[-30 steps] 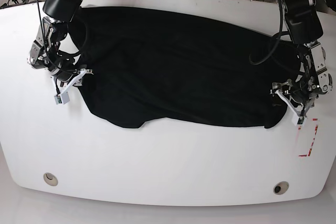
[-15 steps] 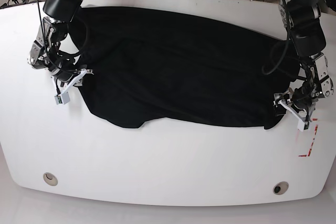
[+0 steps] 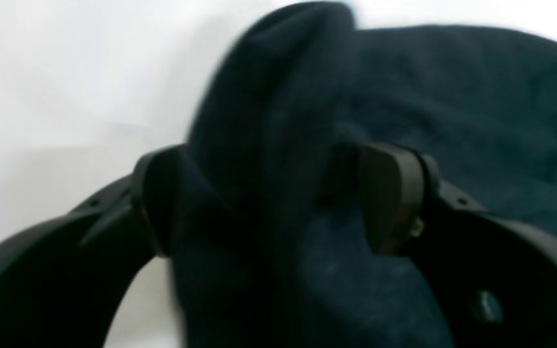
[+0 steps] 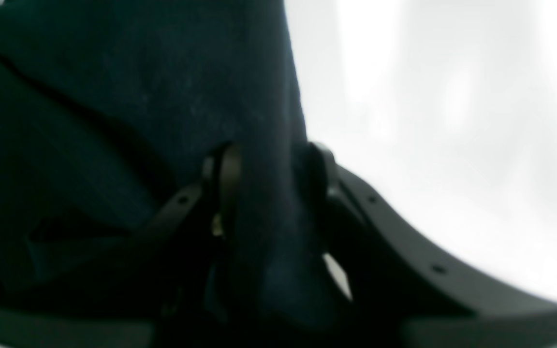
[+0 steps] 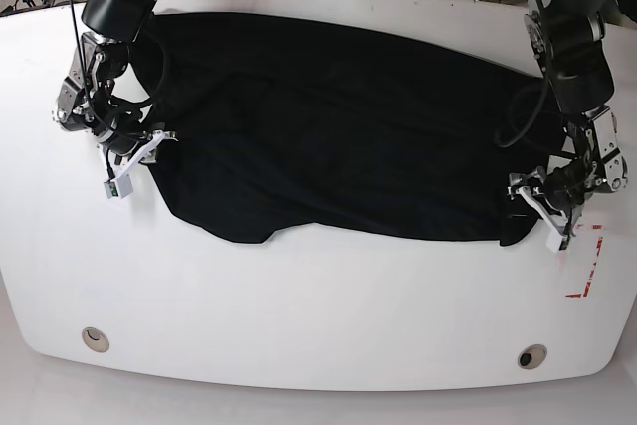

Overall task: Fold the T-shirt properly
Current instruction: 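Grasp the shirt sides with both grippers, then slide both grippers along the shirt sides toward the hem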

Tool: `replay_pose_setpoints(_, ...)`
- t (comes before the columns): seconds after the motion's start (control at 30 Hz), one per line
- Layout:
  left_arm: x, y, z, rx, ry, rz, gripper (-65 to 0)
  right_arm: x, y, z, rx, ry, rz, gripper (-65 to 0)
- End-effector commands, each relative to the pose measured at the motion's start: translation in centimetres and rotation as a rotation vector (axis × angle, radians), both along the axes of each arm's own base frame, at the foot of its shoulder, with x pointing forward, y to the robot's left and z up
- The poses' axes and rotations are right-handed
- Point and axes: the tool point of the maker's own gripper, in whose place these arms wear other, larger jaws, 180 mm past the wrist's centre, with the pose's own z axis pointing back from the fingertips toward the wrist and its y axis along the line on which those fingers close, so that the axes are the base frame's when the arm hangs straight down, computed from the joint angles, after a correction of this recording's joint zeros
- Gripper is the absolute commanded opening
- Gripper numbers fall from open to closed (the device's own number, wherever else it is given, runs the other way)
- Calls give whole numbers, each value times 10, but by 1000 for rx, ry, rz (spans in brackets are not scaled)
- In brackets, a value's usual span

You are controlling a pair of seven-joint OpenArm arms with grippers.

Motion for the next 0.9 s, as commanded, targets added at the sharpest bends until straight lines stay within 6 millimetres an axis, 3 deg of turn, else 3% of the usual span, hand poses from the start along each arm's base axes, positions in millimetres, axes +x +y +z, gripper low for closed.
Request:
replay_pose_setpoints(0.0,-8,-3,-8,21,59,-30,-165,4,-8,6,-31,-2,4,-472)
replay_pose_setpoints(0.13,-9,-4,-9,17,62,-32,-192,5,-8,7,-33,-5,4,-472)
replay_pose_setpoints(0.37,-11,-4,-12,17,70,-26,-433,5,-10,8,-36,-7,3,-474)
replay_pose_setpoints(0.47,-11,-4,-12,17,69,-25,-508,6,-10,8,-36,-8,3,-476)
replay_pose_setpoints(0.63,-11,-3,-12,19,69,-24,-529,7,-8,8,-33,-9,5,-484)
replay_pose_setpoints(0.77,-12,-1,-12,24,71,-22,-535,12,-7,13,-30,-27,3,-590)
replay_pose_setpoints(0.87,-12,0,-12,25,71,-21,-582,13,-7,13,-30,-30,2,-637)
